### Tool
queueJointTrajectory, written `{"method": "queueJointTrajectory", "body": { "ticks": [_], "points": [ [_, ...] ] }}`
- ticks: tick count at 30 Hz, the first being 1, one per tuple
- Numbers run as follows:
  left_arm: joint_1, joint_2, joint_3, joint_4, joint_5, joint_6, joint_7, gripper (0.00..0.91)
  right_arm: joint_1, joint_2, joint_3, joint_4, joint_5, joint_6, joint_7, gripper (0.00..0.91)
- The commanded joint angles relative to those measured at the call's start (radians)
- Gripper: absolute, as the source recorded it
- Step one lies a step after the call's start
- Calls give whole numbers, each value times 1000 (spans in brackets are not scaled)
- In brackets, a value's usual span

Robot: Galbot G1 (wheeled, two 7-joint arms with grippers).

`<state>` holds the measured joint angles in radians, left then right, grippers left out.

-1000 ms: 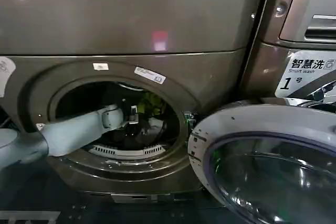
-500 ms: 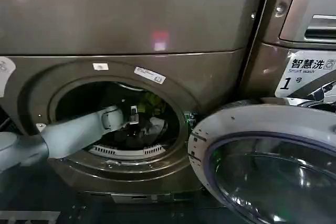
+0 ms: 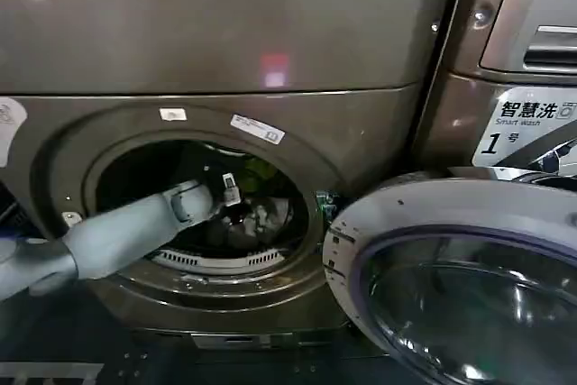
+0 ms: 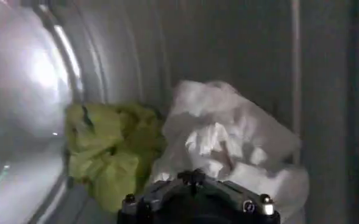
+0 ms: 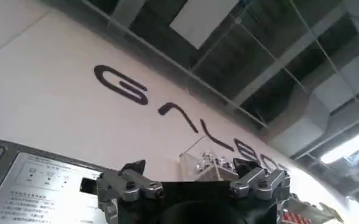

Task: Grasp the clothes from the dryer.

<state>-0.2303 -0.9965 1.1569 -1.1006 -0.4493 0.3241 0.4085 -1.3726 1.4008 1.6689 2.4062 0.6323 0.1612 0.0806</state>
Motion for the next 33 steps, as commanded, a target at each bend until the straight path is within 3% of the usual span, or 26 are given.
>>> {"method": "queueJointTrajectory", "body": {
  "ticks": [1,9,16,23,33],
  "points": [
    [54,36,-165,-95,-84,-7,-146,0,3,-1,-5,3,-1,-4,4,907],
    [202,125,-421,-241,-143,-30,-333,0,2,11,-15,7,-1,4,4,907],
    [429,195,-683,-398,-182,-87,-486,0,7,14,-22,15,-3,4,5,907],
    [582,189,-895,-500,-243,-190,-657,0,9,20,-31,27,-7,2,6,907],
    [774,104,-1087,-621,-229,-320,-870,0,-1,37,-36,43,-10,4,6,907]
  ]
}}
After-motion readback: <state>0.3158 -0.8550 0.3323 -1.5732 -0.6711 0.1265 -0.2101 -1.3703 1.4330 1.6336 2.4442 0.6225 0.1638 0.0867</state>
